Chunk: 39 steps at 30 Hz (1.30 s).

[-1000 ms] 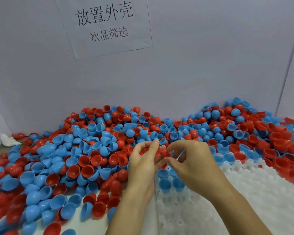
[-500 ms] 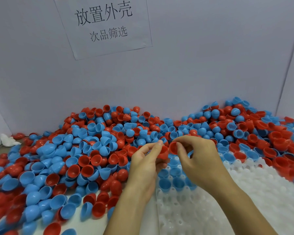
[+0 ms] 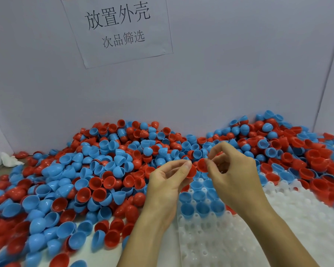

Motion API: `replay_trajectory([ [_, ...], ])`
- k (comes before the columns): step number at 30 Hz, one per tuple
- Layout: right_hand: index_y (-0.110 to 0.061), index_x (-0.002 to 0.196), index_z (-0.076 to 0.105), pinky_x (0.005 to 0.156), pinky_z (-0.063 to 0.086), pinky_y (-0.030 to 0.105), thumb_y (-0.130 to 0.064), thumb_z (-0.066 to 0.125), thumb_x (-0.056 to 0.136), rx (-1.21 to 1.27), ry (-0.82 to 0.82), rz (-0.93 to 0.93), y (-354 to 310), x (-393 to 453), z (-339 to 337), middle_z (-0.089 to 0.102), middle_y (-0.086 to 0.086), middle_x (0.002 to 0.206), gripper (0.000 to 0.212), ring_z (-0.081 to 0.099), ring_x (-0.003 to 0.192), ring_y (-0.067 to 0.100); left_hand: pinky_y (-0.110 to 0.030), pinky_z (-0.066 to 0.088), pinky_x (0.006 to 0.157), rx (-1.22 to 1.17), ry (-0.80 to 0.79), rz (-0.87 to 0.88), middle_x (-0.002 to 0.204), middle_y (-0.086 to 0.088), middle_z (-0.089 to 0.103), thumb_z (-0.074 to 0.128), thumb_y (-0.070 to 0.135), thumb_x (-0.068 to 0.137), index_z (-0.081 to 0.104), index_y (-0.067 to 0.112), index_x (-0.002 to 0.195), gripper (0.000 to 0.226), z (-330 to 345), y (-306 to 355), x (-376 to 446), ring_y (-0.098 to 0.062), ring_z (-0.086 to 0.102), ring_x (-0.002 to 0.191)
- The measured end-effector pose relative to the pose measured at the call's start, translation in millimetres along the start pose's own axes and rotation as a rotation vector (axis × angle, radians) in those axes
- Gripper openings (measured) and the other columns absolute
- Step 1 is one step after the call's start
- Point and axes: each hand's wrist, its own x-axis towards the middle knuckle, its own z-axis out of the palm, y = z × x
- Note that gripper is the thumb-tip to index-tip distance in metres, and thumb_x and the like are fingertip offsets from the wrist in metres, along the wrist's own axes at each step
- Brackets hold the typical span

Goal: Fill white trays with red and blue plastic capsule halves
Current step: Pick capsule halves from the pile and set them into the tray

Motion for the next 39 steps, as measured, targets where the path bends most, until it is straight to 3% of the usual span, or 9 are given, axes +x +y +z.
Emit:
replay_trajectory([
  [8, -0.027, 0.072, 0.076, 0.061, 0.045, 0.009, -0.017, 0.072, 0.089, -0.035, -0.100, -0.029, -3.7, -1.4, 0.5, 0.063, -0.024, 0.061, 0.020, 0.059, 0.071, -0.004, -0.026, 0.059, 0.079, 0.031, 0.036, 0.039, 0.093, -0.007, 0.078, 0.077, 0.034, 0.072, 0.079, 0.018, 0.086, 0.021, 1.7, 0.2, -1.0, -0.020, 0.075, 0.090],
  [15, -0.033, 0.095, 0.075, 0.057, 0.037, 0.010, -0.040, 0.073, 0.086, -0.118, -0.217, 0.041, -3.4, -3.3, 3.0, 0.062, -0.020, 0.079, 0.011, 0.055, 0.069, -0.008, -0.030, 0.060, 0.084, 0.065, 0.023, 0.050, 0.091, -0.008, 0.077, 0.076, 0.036, 0.075, 0.078, 0.024, 0.085, 0.015, 1.5, -1.7, 0.4, -0.024, 0.075, 0.093],
  [21, -0.033, 0.097, 0.056, 0.062, 0.049, 0.016, -0.035, 0.069, 0.089, 0.146, -0.149, 0.203, -1.7, 0.5, -3.4, 0.062, -0.011, 0.090, 0.016, 0.063, 0.077, 0.005, -0.027, 0.059, 0.077, 0.101, 0.029, 0.026, 0.089, -0.005, 0.076, 0.071, 0.020, 0.091, 0.077, 0.024, 0.082, 0.012, -0.4, -1.8, 1.5, -0.019, 0.075, 0.088],
  [23, -0.038, 0.105, 0.059, 0.061, 0.055, 0.019, -0.030, 0.067, 0.092, 0.264, -0.259, 0.245, -2.6, 1.1, -6.8, 0.067, -0.012, 0.094, 0.017, 0.069, 0.082, 0.005, -0.027, 0.059, 0.074, 0.088, 0.000, 0.000, 0.089, -0.006, 0.076, 0.067, 0.015, 0.095, 0.076, 0.022, 0.084, 0.016, 0.8, 0.4, 0.5, -0.020, 0.075, 0.086],
  [26, -0.031, 0.092, 0.071, 0.065, 0.058, 0.020, -0.016, 0.069, 0.091, 0.211, -0.262, 0.168, -2.5, -0.5, -1.2, 0.073, -0.011, 0.083, 0.016, 0.069, 0.081, 0.003, -0.031, 0.061, 0.076, 0.080, -0.100, -0.028, 0.097, -0.011, 0.076, 0.059, 0.017, 0.100, 0.071, 0.010, 0.101, 0.013, 7.4, 6.5, -4.7, -0.023, 0.075, 0.092],
  [30, -0.028, 0.089, 0.073, 0.064, 0.056, 0.016, -0.015, 0.073, 0.088, 0.222, -0.309, 0.163, -1.1, 0.2, -1.6, 0.074, -0.010, 0.078, 0.014, 0.070, 0.074, 0.005, -0.029, 0.061, 0.073, 0.320, -0.156, -0.046, 0.096, -0.011, 0.075, 0.062, 0.014, 0.099, 0.065, 0.008, 0.107, 0.011, 4.6, 21.2, -15.7, -0.018, 0.073, 0.077],
  [35, -0.056, 0.100, 0.068, 0.063, 0.052, 0.012, -0.043, 0.072, 0.080, 0.356, -0.591, 0.202, -1.8, 0.5, -11.0, 0.072, -0.022, 0.095, 0.024, 0.072, 0.083, 0.004, -0.021, 0.057, 0.058, 0.950, -0.335, -0.225, 0.071, 0.008, 0.071, 0.065, 0.030, 0.097, 0.068, 0.022, 0.098, 0.009, -39.1, 75.3, -23.4, -0.007, 0.066, 0.059],
  [37, -0.061, 0.097, 0.065, 0.062, 0.052, 0.013, -0.048, 0.067, 0.080, 0.378, -0.615, 0.189, -2.9, 0.4, -8.2, 0.072, -0.021, 0.096, 0.022, 0.072, 0.081, 0.006, -0.021, 0.057, 0.057, 1.203, -0.188, -0.234, 0.071, 0.010, 0.071, 0.063, 0.034, 0.097, 0.066, 0.027, 0.093, 0.008, -71.6, 105.3, -11.2, -0.005, 0.067, 0.055],
  [39, -0.061, 0.095, 0.065, 0.062, 0.050, 0.011, -0.037, 0.067, 0.087, 0.368, -0.602, 0.167, -0.9, 1.1, -7.4, 0.073, -0.022, 0.094, 0.025, 0.072, 0.079, 0.006, -0.029, 0.059, 0.066, 1.348, 0.166, -0.148, 0.088, -0.001, 0.075, 0.061, 0.036, 0.098, 0.066, 0.022, 0.099, 0.015, -111.3, 138.1, 14.1, -0.012, 0.072, 0.066],
])
